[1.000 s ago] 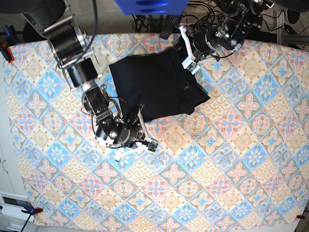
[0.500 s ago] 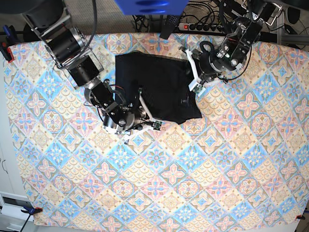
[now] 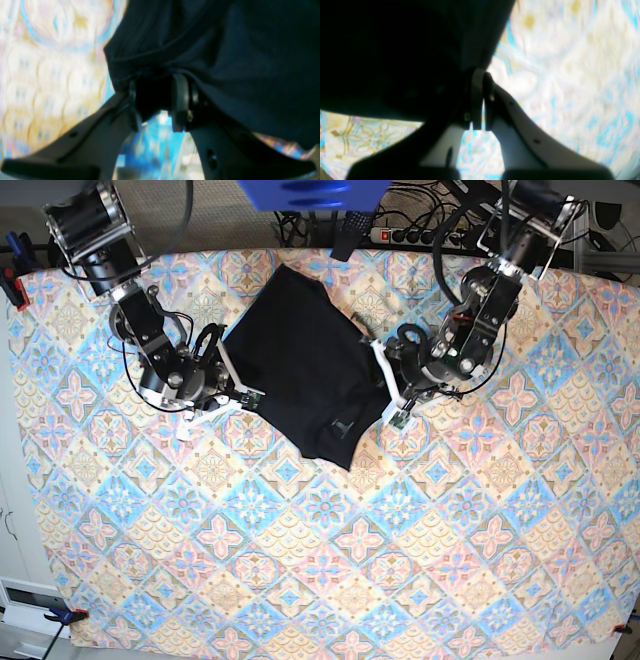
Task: Fold the T-shirt properly
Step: 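Grasp the bundle's edges with both grippers and fold it over again, then drag the folded bundle with the right gripper toward the cloth's edge and release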
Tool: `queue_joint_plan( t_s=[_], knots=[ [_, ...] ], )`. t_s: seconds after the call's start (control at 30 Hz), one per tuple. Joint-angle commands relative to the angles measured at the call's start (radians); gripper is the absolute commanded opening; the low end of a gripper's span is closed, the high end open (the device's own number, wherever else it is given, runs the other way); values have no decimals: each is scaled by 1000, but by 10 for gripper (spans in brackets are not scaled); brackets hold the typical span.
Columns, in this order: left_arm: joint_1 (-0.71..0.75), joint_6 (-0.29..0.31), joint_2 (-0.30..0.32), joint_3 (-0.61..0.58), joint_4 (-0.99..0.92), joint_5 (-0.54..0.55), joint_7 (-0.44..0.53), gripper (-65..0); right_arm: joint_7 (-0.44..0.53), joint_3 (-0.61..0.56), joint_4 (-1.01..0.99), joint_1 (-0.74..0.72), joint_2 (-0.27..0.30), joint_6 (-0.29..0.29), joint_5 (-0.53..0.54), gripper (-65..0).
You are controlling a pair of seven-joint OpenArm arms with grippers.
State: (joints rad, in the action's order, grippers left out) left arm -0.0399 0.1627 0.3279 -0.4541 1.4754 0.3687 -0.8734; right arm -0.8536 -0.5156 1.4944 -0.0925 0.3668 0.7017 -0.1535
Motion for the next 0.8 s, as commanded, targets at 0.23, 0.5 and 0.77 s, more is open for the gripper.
queue_joint_plan(
  t_s=[0.23, 0.5, 0.77],
  knots=[
    [-193, 1, -120, -53, -155, 10, 58, -483, -14, 205, 321, 184, 34, -4, 9, -648],
    [-291, -7, -203, -127, -244, 11, 135, -483, -13, 271, 452, 369, 33, -4, 9, -648],
    [-223, -7, -131, 61, -130, 14, 127, -483, -10, 160, 458, 331, -71, -4, 9, -648]
  ],
)
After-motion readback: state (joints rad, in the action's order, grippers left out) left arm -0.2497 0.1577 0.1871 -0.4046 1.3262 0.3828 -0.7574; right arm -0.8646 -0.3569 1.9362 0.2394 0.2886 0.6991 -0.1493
